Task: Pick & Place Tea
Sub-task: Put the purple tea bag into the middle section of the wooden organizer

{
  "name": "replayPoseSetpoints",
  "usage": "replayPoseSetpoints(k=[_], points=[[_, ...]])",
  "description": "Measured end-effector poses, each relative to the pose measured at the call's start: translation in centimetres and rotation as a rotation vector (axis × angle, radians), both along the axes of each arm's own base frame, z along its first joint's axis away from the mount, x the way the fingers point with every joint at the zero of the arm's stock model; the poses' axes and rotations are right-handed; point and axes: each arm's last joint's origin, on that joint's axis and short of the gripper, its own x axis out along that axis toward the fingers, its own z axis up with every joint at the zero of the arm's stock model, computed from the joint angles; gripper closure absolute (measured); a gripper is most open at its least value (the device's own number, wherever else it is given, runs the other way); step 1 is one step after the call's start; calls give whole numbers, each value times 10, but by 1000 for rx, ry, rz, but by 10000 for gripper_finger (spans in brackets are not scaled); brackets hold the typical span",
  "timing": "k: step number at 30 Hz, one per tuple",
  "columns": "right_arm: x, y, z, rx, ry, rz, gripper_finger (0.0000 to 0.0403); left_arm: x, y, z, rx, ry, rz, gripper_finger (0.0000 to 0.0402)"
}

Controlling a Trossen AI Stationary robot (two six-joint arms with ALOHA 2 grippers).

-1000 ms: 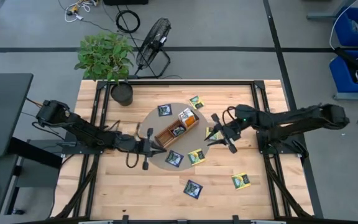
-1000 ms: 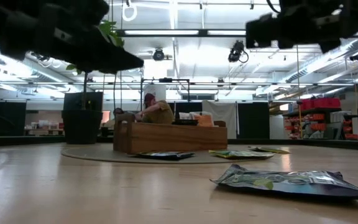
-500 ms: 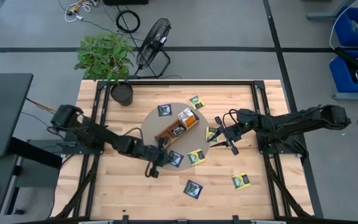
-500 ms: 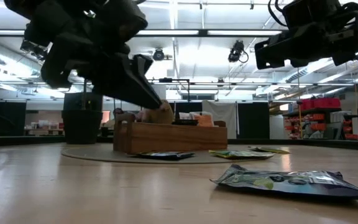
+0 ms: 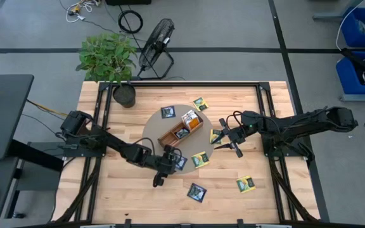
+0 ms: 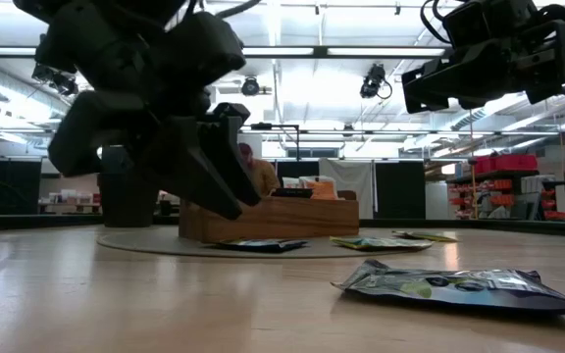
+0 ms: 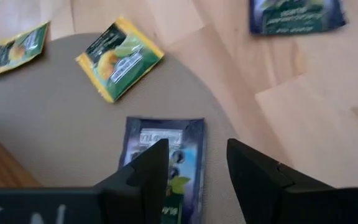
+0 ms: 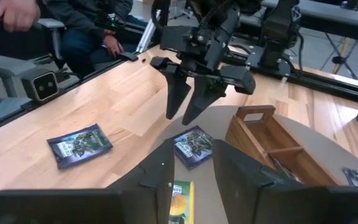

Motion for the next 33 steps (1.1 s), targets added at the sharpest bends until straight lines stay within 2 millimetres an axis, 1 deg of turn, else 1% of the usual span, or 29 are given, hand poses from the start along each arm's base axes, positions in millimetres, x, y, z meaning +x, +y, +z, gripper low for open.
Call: replayPoseSetpoints(k=[8, 15, 17, 19, 22, 30, 31, 33], points=[[0, 0, -1, 5, 8, -2, 285, 6, 10, -21, -6, 59, 26, 232], [0, 0, -1, 11, 15, -4, 285, 7, 10, -23, -8, 60, 46, 233], [0, 0, -1, 11, 15, -4, 285, 7, 12, -23, -3, 59, 54, 238], [0, 0, -1, 12, 16, -4, 285, 7, 12, -24, -4, 67, 55, 250], [0, 0, -1, 20, 19, -7, 285, 7, 12, -24, -3, 66, 55, 279], [0, 0, -1, 21, 23, -7, 285, 8, 11, -24, 0, 71, 58, 382], [0, 0, -1, 21, 25, -7, 285, 8, 11, -24, 2, 72, 57, 391], [0, 0, -2, 22, 27, -7, 285, 9, 11, -23, 2, 70, 57, 395]])
